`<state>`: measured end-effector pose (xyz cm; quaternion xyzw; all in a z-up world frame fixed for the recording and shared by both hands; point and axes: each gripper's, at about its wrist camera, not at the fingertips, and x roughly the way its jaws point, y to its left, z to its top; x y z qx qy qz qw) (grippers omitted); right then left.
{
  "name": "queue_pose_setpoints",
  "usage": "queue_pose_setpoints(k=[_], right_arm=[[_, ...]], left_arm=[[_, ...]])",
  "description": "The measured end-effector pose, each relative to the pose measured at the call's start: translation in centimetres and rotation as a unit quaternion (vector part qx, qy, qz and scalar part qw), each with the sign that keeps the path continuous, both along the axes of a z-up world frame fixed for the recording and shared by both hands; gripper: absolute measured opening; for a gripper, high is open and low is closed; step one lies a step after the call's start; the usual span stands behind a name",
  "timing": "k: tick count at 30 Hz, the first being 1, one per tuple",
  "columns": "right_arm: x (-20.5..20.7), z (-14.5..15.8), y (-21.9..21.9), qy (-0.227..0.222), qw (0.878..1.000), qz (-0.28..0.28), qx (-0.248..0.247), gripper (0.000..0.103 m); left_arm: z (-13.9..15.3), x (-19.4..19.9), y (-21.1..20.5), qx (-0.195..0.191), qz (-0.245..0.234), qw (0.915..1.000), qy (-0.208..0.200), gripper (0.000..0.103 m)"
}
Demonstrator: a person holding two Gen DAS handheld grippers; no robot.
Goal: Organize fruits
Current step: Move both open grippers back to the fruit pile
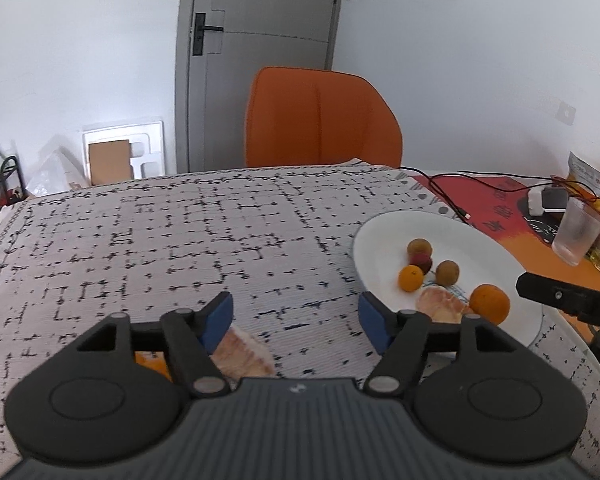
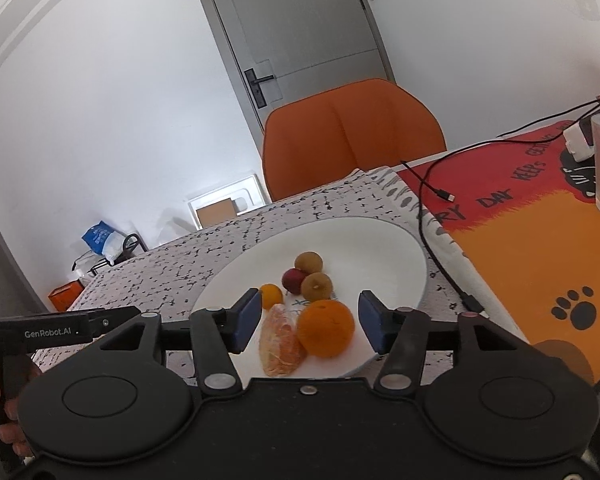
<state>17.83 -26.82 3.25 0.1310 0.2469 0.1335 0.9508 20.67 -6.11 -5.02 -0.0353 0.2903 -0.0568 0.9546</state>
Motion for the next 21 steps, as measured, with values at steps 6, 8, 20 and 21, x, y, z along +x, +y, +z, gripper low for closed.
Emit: queue_pose_setpoints(k=[6,8,20,21], right_arm=[[0.2,0.1,1.2,-0.004,1.000,0.015,0.001,0.061],[0.3,0.1,1.7,-0.003,1.000,0.024,0.001,0.062],[1.0,-0.4,5.1,0.001,0.997,0.072,0.004,0.072],[1.0,-0.4,5.3,0.002,0.997,0.075,0.005,0.073]], left_arm=[[-0.1,-0.7,1.5,0.004,0.022,0.9998,0.000,0.075],[-0.2,-1.0,2.2,0.005,0.031,0.9995,0.000,0.076],[-0.7,-2.6,5.9,0.006,0.079,0.9968,0.008,0.077],[-0.8,-2.8,6.1,0.006,0.082,0.9966,0.009,0.077]])
